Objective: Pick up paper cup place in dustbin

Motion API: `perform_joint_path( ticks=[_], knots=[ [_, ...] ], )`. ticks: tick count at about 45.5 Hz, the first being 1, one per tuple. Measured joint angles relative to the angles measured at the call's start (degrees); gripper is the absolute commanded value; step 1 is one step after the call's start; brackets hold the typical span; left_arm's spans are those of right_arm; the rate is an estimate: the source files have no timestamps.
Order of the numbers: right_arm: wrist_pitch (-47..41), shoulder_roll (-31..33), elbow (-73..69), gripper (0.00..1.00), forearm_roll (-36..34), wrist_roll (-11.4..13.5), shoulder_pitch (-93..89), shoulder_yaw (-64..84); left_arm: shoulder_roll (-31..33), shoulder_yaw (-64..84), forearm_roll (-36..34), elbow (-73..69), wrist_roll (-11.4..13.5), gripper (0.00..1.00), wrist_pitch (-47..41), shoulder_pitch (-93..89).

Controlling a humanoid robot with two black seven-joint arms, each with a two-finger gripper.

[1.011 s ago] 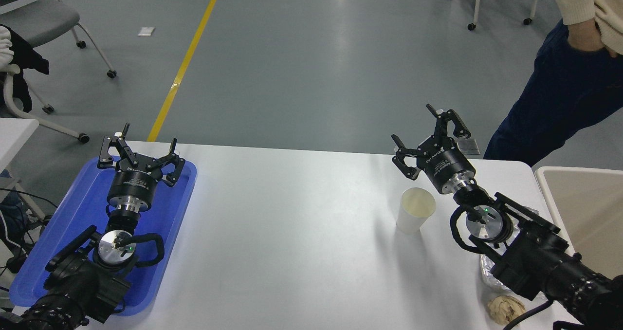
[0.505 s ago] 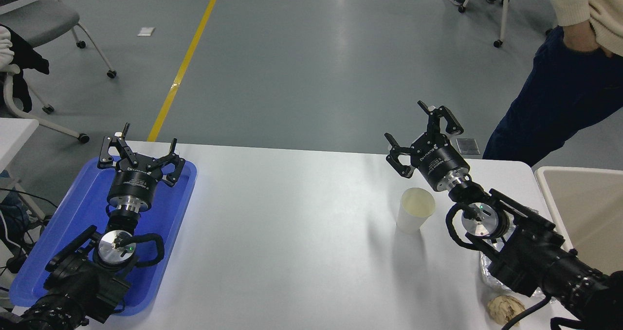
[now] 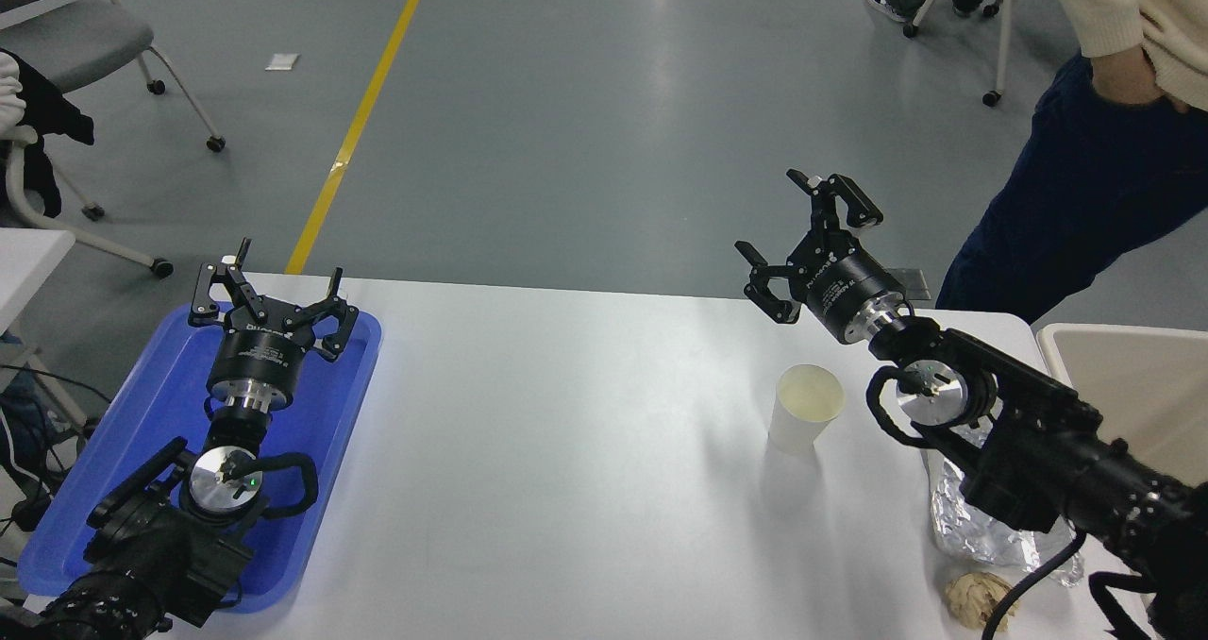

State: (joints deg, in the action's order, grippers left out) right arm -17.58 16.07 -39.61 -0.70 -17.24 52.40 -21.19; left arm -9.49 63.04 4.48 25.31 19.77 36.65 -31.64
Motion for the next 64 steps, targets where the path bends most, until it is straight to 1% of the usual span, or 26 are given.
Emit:
perform_joint_path(
  ticks=[7,16,28,34,43,53,64],
  knots=[
    [0.5,3.2,-1.1,1.00,0.1,0.3,5.5,10.4,0.0,0.0,0.0,0.0,0.0,1.00,0.0,0.0],
    [0.3,8.7,-5.0,1.00,0.9,0.3,14.7,28.2,0.0,0.0,0.0,0.0,-0.1,1.00,0.0,0.0],
    [0.0,13.6,-14.3,1.00,6.7,0.3,29.3,52.1,0.0,0.1,-0.1,0.0,-0.1,1.00,0.0,0.0],
    [-0.4,14.7,-19.7,1.00,9.3,0.2,36.7,62.3,0.0,0.1,-0.1,0.0,-0.1,1.00,0.0,0.0],
    [-2.4,14.5,-26.7,1.00,14.3,0.2,46.4,74.9,0.0,0.1,-0.1,0.0,-0.1,1.00,0.1,0.0],
    [-5.5,11.8,-35.2,1.00,19.6,0.0,56.7,86.6,0.0,0.1,-0.1,0.0,-0.2,1.00,0.1,0.0],
    [-14.6,9.6,-44.4,1.00,21.8,0.0,68.1,94.0,0.1,0.1,-0.1,0.0,-0.2,1.00,0.1,0.1]
  ],
)
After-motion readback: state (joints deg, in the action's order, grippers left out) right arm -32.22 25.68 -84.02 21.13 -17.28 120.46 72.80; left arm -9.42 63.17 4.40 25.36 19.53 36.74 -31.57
